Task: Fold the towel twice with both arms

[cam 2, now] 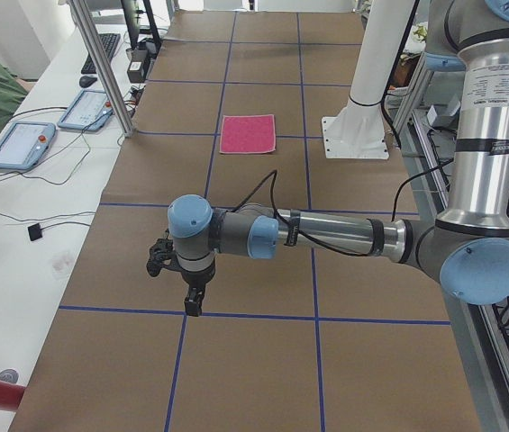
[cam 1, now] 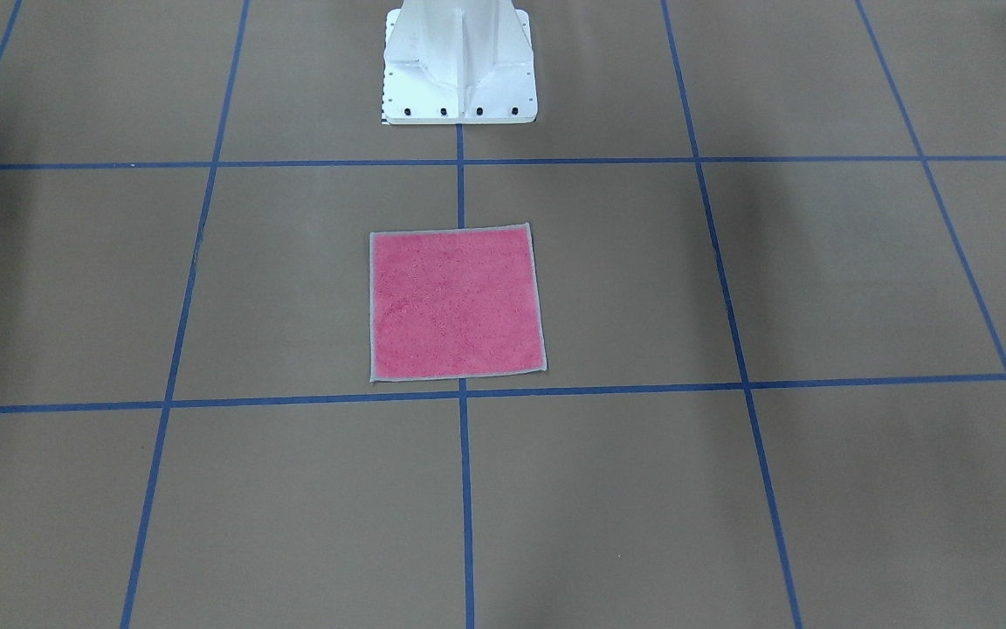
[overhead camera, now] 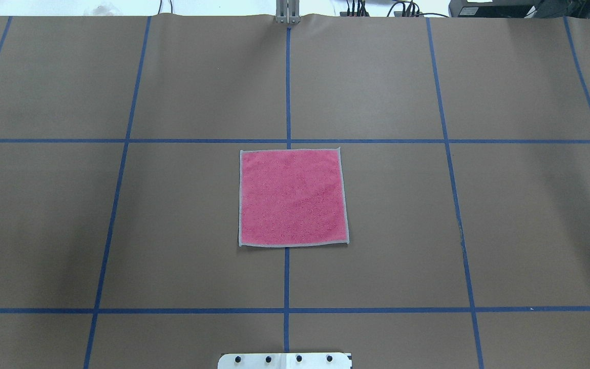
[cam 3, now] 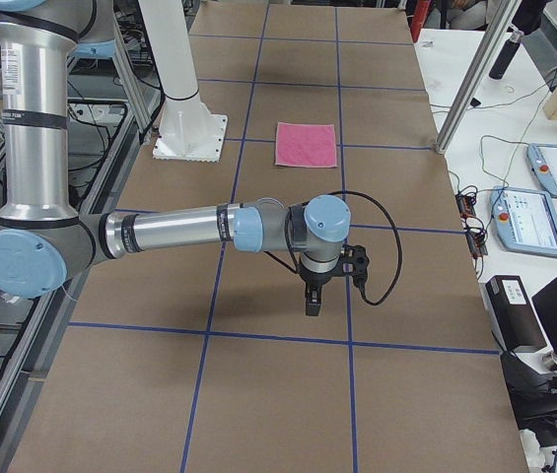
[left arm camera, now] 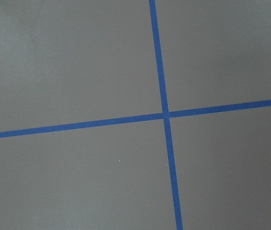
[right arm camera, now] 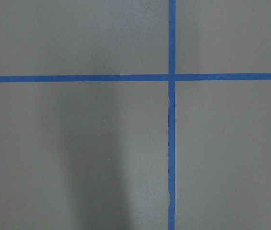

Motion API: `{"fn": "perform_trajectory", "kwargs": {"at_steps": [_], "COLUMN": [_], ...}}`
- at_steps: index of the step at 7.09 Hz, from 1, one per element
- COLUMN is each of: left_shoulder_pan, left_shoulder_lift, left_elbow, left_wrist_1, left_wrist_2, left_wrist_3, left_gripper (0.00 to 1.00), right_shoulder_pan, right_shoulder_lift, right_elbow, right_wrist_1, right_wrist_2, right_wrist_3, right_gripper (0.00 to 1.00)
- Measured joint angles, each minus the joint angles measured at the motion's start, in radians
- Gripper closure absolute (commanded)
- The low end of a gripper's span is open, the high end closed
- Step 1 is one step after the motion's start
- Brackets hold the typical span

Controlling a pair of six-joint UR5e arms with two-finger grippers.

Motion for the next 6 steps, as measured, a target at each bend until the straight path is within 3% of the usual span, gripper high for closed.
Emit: {"fn": "perform_trajectory", "kwargs": {"at_steps": [3,6], "left_shoulder_pan": [0.023,0.259], "left_shoulder_lift": [-0.088,-0.194], "left_elbow": [0.006,-0.059], "left_wrist_1": [-0.003,-0.053], "left_wrist_2": [0.001,-0.004], "left_wrist_3": [-0.068,-0.450], "left_gripper": [0.00,0.00], "right_shoulder_pan": [-0.024,-0.132], "right_shoulder_lift": [0.098,0.228], "right_elbow": [-0.009,-0.002], "right_wrist_1": [-0.001,0.000], "right_wrist_2": [-0.003,-0.006], "right_wrist_3": [0.100,0.343], "right_gripper": [0.00,0.00]}}
